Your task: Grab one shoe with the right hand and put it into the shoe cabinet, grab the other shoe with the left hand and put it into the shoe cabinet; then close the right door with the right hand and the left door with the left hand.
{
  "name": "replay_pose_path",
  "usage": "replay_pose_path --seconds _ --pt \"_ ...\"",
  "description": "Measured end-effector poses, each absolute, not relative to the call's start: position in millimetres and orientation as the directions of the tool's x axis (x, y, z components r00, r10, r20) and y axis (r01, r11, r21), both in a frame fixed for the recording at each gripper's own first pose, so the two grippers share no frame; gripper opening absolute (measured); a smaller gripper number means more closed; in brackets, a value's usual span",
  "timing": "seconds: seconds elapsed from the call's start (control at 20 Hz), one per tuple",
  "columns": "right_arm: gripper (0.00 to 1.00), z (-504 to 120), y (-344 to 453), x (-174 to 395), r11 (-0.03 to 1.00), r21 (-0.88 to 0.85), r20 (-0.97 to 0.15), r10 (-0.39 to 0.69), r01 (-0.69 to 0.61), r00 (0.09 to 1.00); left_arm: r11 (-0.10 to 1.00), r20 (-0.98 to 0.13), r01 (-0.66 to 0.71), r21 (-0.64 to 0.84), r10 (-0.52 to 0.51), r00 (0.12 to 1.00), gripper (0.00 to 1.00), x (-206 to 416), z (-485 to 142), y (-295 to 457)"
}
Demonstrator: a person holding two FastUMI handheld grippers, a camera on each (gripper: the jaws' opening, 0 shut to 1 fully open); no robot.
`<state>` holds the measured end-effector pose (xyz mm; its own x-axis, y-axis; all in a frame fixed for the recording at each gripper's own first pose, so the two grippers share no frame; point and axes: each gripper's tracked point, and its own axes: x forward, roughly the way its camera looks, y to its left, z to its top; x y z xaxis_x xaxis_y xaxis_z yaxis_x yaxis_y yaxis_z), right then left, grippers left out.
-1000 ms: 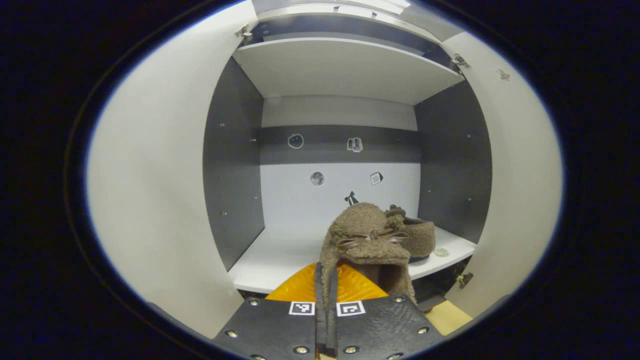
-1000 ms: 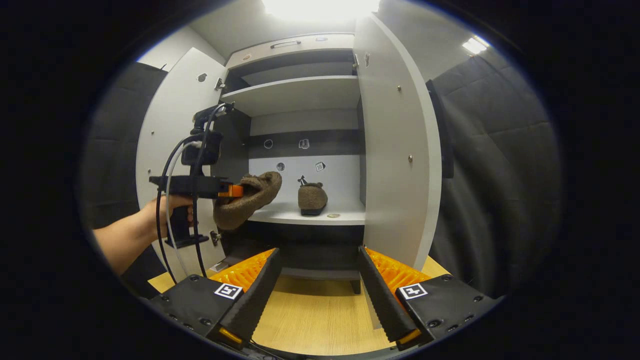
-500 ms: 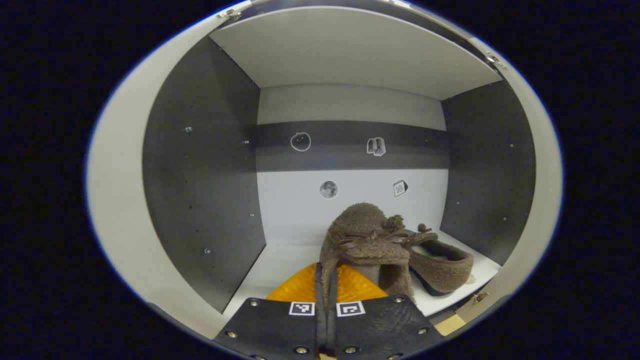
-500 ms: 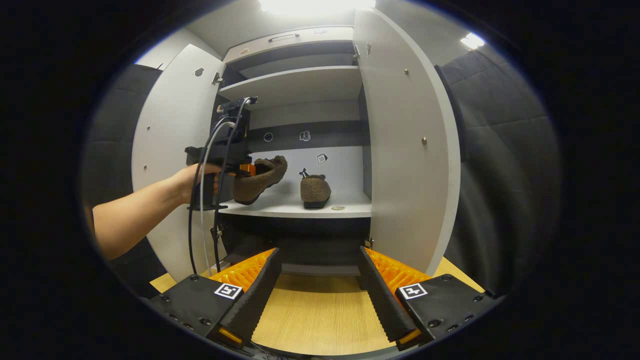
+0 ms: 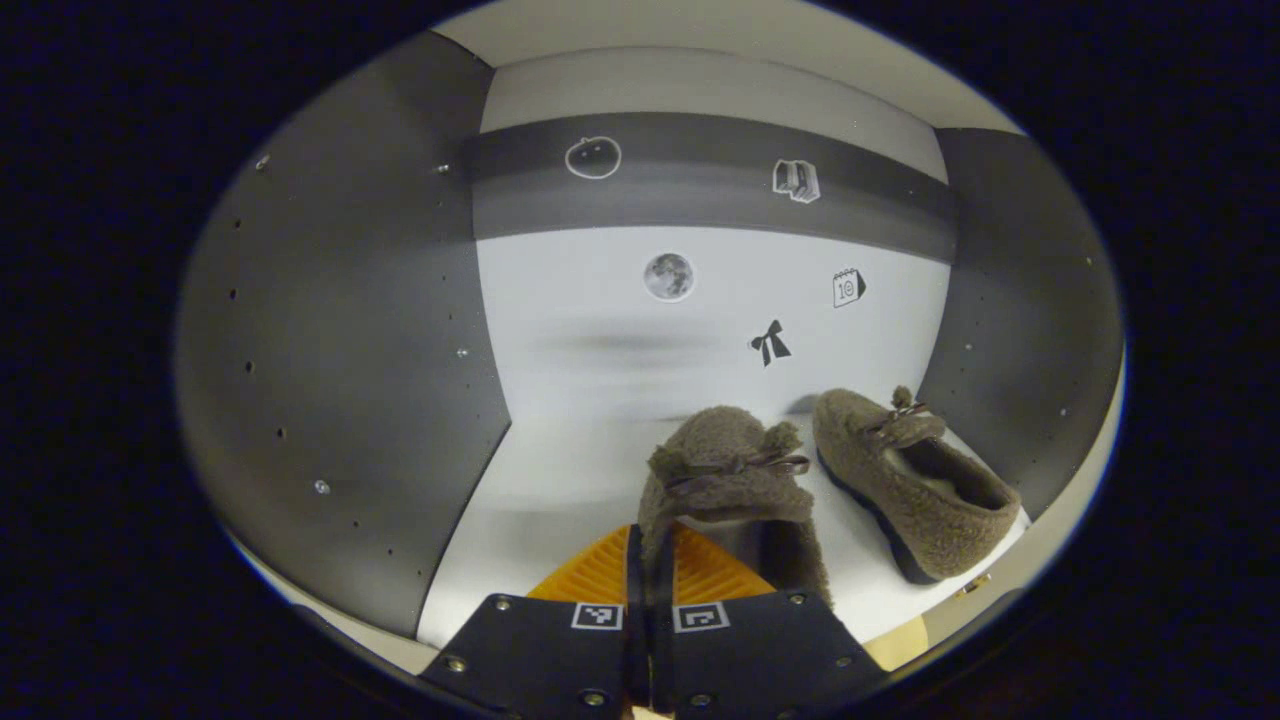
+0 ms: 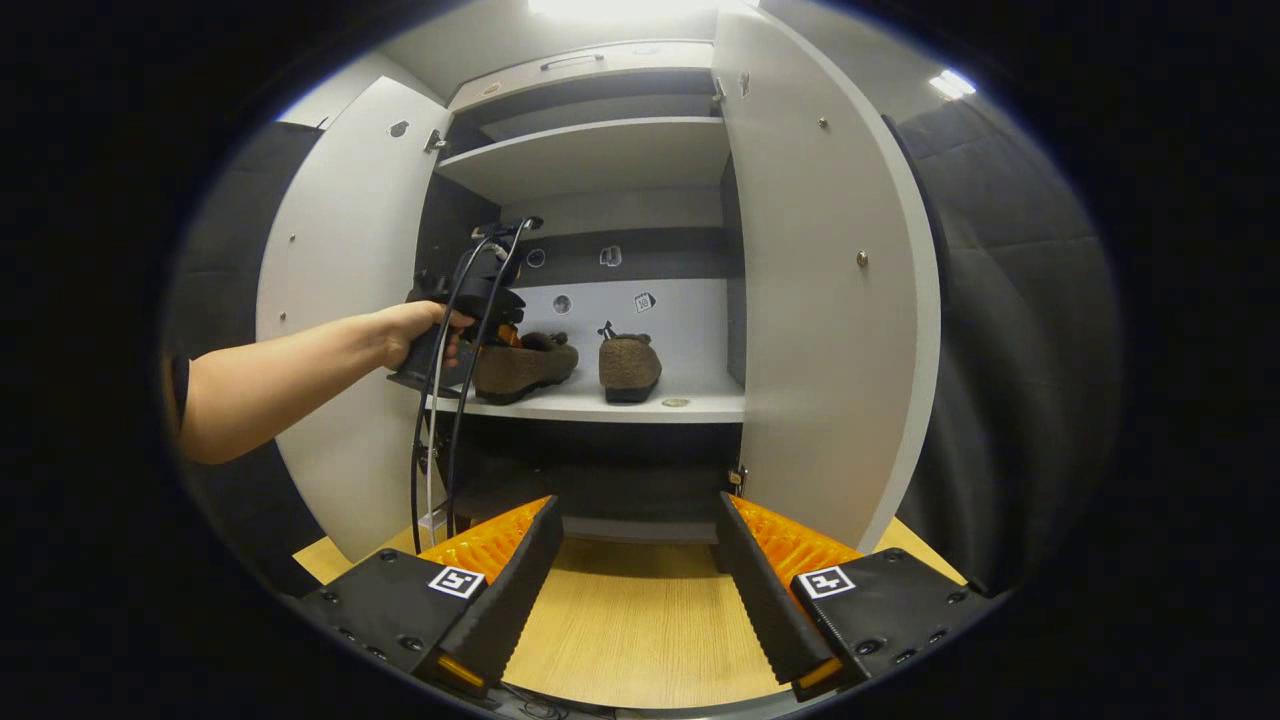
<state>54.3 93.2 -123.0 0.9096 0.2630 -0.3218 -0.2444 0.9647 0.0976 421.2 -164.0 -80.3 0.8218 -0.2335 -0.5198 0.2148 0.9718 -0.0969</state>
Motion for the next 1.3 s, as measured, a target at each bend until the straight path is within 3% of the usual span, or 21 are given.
replay_pose_path --seconds 0.05,0.15,0.3,0.8,1.3 --pt "0.98 -123.1 93.3 52.9 0.964 0.103 -0.324 0.265 -0.245 0.908 0.971 -0.519 0.214 -0.103 -0.236 0.822 0.05 416.4 -76.1 -164.7" --pt "0.98 -122.5 93.4 51.4 0.963 0.113 -0.325 0.269 -0.245 0.906 0.972 -0.503 0.209 -0.109 -0.235 0.832 0.17 415.2 -70.4 -162.5" --pt "0.98 -120.2 92.0 48.3 0.962 0.112 -0.321 0.271 -0.248 0.907 0.975 -0.474 0.208 -0.08 -0.221 0.853 0.98 400.1 -49.6 -151.7" --pt "0.98 -85.2 81.4 37.5 0.958 0.12 -0.254 0.284 -0.261 0.925 0.962 -0.277 0.258 -0.091 -0.273 0.921 1.0 289.8 40.3 -138.0" --pt "0.98 -34.1 77.1 40.2 0.954 0.095 -0.151 0.297 -0.285 0.943 0.967 -0.176 0.231 -0.107 -0.247 0.953 1.0 171.2 52.3 -102.1"
